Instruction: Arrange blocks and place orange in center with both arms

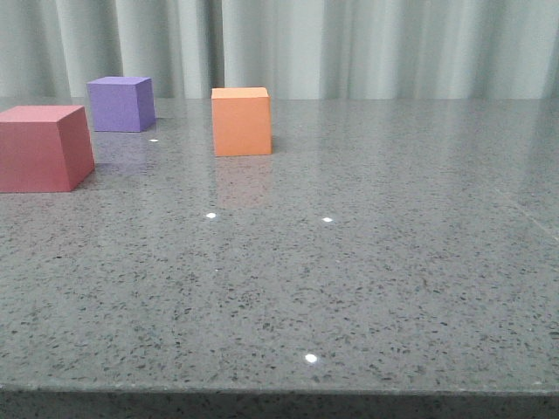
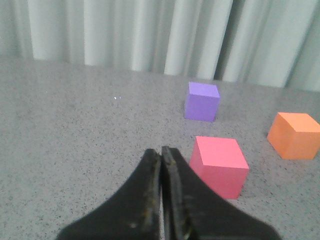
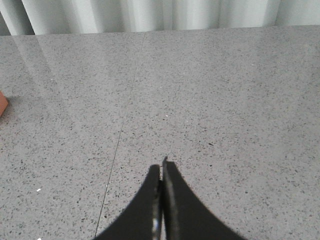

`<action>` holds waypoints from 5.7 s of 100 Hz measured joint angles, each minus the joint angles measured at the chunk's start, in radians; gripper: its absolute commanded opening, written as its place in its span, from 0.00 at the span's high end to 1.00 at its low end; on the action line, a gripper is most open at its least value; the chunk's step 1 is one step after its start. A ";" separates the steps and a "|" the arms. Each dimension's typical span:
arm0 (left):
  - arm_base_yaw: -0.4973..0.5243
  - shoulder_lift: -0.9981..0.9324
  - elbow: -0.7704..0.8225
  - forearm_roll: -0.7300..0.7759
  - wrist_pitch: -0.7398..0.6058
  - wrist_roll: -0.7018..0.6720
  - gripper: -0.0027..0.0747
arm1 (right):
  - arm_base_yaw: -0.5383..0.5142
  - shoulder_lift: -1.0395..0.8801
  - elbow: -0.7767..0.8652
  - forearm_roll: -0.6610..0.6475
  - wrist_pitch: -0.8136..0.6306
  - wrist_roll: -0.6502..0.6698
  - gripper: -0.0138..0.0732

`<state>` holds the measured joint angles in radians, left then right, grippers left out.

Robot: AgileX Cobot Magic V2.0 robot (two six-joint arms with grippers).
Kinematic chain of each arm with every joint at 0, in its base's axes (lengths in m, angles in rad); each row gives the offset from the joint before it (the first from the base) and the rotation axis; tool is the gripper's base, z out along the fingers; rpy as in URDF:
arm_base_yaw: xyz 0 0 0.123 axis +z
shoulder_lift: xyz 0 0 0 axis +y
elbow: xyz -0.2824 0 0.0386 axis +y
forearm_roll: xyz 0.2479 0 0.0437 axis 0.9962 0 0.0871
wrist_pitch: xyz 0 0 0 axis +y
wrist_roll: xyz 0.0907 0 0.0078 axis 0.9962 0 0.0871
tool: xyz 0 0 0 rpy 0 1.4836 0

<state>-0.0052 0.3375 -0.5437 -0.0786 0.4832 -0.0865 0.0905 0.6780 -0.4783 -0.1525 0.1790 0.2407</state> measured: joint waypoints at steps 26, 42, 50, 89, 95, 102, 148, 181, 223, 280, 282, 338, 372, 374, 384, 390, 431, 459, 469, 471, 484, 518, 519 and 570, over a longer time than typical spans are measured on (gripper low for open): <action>0.000 0.305 -0.345 -0.004 0.268 0.000 0.99 | 0.000 0.000 0.000 0.000 0.000 0.000 0.92; 0.000 0.428 -0.424 -0.009 0.301 0.000 0.99 | 0.000 0.000 0.000 0.000 0.000 0.000 0.92; 0.000 0.465 -0.429 -0.011 0.309 0.000 0.99 | 0.000 0.000 0.000 0.000 0.000 0.000 0.92; 0.000 0.542 -0.429 -0.011 0.320 0.000 0.61 | 0.000 0.000 0.000 0.000 0.000 0.000 0.92; 0.000 0.542 -0.429 -0.011 0.320 0.000 0.44 | 0.000 0.000 0.000 0.000 0.000 0.000 0.92; 0.000 0.542 -0.429 -0.007 0.321 0.000 0.27 | 0.000 0.000 0.000 0.000 0.000 0.000 0.92; 0.000 0.549 -0.434 -0.044 0.317 0.000 0.18 | 0.000 0.000 0.000 0.000 0.000 0.000 0.92; -0.122 0.735 -0.573 -0.138 0.226 0.000 0.18 | 0.000 0.000 0.000 0.000 0.000 0.000 0.92; -0.484 1.269 -1.044 0.140 0.207 -0.285 0.18 | 0.000 0.000 0.000 0.000 0.000 0.000 0.92; -0.614 1.612 -1.373 0.363 0.341 -0.495 0.18 | 0.000 0.000 0.000 0.000 0.000 0.000 0.92; -0.614 1.612 -1.373 0.363 0.341 -0.495 0.18 | 0.000 0.000 0.000 0.000 0.000 0.000 0.92; -0.614 1.711 -1.376 0.375 0.368 -0.591 0.18 | -0.001 0.000 0.000 0.000 0.000 0.000 0.92; -0.614 1.717 -1.376 0.395 0.368 -0.601 0.18 | -0.001 0.000 0.000 0.000 0.000 0.000 0.92; -0.614 1.719 -1.376 0.395 0.368 -0.601 0.18 | -0.001 0.000 0.000 0.000 0.000 0.000 0.92; -0.614 1.739 -1.376 0.397 0.371 -0.601 0.18 | -0.001 0.000 0.000 0.000 0.000 0.000 0.92; -0.614 1.757 -1.376 0.397 0.376 -0.601 0.18 | -0.001 0.000 0.000 0.000 0.000 0.000 0.92; -0.614 1.783 -1.374 0.397 0.392 -0.601 0.58 | -0.001 0.000 0.000 0.000 0.000 0.000 0.92; -0.619 1.689 -1.374 0.397 0.400 -0.519 0.68 | -0.001 0.000 0.000 0.000 0.000 0.000 0.92; -0.612 1.636 -1.374 0.372 0.406 -0.444 0.68 | -0.001 0.000 0.000 0.000 0.000 0.000 0.92; -0.607 1.625 -1.374 0.364 0.406 -0.426 0.68 | -0.001 0.000 0.000 0.000 0.000 0.000 0.92; -0.577 1.566 -1.374 0.324 0.416 -0.344 0.68 | -0.001 0.000 0.000 0.000 0.000 0.000 0.92; -0.440 1.438 -1.232 0.298 0.409 -0.268 0.68 | -0.001 0.000 0.000 0.000 0.000 0.000 0.92; -0.433 1.435 -1.222 0.296 0.409 -0.269 0.68 | -0.001 0.000 0.000 0.000 0.000 0.000 0.92; -0.248 1.404 -1.046 0.127 0.266 -0.110 0.68 | -0.001 0.000 0.000 0.000 0.000 0.000 0.92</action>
<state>-0.2536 1.7415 -1.5899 0.0489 0.7487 -0.1969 0.0891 0.6780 -0.4783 -0.1525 0.1790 0.2407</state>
